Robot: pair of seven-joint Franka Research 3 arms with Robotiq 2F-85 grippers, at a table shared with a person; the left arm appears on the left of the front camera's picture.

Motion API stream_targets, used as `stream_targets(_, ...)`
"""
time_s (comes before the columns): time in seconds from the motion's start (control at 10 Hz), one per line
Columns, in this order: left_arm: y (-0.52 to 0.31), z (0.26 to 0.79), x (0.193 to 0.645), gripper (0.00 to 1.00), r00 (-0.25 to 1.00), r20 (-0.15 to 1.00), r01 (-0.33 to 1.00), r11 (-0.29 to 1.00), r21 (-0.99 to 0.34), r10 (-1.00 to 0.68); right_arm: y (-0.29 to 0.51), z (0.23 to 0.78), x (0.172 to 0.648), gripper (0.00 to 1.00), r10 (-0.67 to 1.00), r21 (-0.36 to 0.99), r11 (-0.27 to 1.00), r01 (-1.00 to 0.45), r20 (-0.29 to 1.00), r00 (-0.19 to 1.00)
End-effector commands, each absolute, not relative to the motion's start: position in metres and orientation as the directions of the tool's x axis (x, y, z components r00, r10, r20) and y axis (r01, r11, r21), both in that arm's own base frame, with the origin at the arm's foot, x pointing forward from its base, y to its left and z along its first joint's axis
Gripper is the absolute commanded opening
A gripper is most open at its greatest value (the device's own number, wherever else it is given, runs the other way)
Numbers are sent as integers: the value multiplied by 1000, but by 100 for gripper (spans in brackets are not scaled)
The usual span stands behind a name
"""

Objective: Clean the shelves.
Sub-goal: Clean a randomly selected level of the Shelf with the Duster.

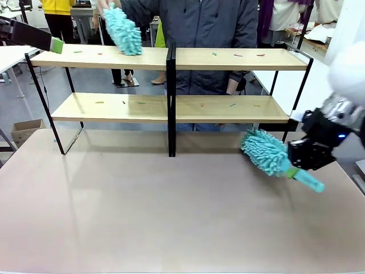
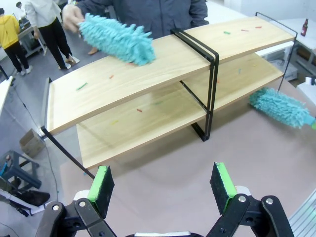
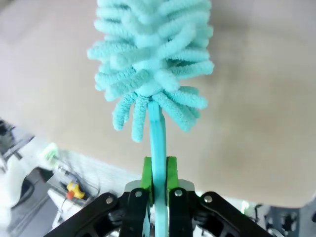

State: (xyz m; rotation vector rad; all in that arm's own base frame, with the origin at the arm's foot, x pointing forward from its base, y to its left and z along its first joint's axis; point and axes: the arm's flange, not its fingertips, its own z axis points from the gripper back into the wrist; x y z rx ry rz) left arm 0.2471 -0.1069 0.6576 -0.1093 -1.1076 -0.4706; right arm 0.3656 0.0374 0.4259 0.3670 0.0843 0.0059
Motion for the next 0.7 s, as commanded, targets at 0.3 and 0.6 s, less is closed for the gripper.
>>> stream_targets(0.3,-106,655,247,100,356,883,417,898,143,-306,-89,507,281,12,251,677,726,-117,-103,962)
stream_targets(0.6,-106,655,247,100,356,883,417,898,143,-306,-139,524,246,12,393,769,610,-193,-82,916)
